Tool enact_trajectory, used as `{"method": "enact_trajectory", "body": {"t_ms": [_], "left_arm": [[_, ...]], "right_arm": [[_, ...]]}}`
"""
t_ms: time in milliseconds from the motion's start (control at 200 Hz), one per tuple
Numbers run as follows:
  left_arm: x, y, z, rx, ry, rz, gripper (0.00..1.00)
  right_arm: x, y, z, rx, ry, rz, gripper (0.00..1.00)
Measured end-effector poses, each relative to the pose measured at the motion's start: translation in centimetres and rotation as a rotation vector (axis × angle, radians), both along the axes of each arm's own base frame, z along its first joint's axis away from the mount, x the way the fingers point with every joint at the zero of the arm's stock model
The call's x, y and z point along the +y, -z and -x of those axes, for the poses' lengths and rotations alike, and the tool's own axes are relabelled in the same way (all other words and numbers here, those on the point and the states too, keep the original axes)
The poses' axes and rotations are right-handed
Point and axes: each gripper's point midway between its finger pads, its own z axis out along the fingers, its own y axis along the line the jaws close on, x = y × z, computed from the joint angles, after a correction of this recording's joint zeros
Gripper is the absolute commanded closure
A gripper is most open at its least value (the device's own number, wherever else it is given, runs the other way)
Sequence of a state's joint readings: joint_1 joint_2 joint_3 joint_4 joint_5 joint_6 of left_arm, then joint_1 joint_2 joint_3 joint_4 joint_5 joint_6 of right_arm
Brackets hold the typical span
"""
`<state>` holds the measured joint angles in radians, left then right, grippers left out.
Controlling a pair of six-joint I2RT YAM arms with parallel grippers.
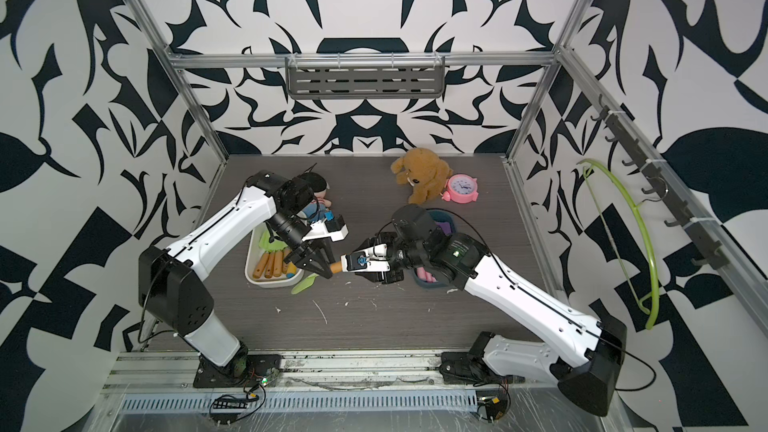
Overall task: Sort the small shovels by color and place them into the storage box
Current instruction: Adjust the shovel.
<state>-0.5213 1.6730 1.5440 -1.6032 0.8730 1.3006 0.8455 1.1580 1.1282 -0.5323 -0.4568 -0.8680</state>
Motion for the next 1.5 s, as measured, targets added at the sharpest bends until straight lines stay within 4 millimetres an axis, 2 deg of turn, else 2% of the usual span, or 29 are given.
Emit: {"method": "enact_trajectory", "body": {"t_ms": [160,370,450,540,620,750,825,950,1055,1155,1350,1500], "left_arm": [[-0.1,-0.1,0.0,-0.002,0.004,0.006,0.93],[-0.1,-0.1,0.0,-0.001,0.002,0.009,0.93],[-0.1,-0.1,0.0,-0.001,0.002,0.008,0.93],[-0.1,-0.1,0.0,0.001,0.001,0.008,0.93],[-0.1,-0.1,0.0,0.004,-0.001,0.006,0.84],[-0.1,-0.2,0.0,0.012,-0.015,0.003,0.42],[0.1,-0.6,-0.4,0.020,-0.046,0.009,0.29],[1.2,-2.1,-2.2,0.008,-0.167,0.056,0.21],[3.0,-3.3,-3.6,-0.022,-0.289,0.094,0.19],[4.4,-3.6,-4.0,-0.052,-0.368,0.109,0.18],[6.2,-2.5,-4.5,-0.095,-0.457,0.100,0.18],[7.1,-0.9,-4.9,-0.121,-0.487,0.064,0.20]], "right_arm": [[1.3,-0.1,-0.5,0.013,-0.030,-0.001,0.55],[2.2,0.2,0.0,0.061,-0.086,0.005,0.68],[2.4,0.2,0.2,0.073,-0.105,0.009,0.78],[2.4,0.1,0.4,0.080,-0.114,0.011,1.00],[2.4,0.1,0.4,0.086,-0.113,0.013,1.00],[2.4,0.1,0.4,0.093,-0.107,0.014,1.00],[2.3,0.1,0.3,0.114,-0.089,0.012,1.00],[2.1,0.3,-0.3,0.205,-0.007,0.003,1.00],[2.0,1.1,-1.1,0.337,0.116,0.000,1.00],[2.3,2.3,-2.4,0.490,0.263,0.001,1.00],[2.0,5.5,-4.9,0.796,0.505,0.022,1.00],[1.3,5.5,-5.9,0.945,0.604,-0.014,1.00]]}}
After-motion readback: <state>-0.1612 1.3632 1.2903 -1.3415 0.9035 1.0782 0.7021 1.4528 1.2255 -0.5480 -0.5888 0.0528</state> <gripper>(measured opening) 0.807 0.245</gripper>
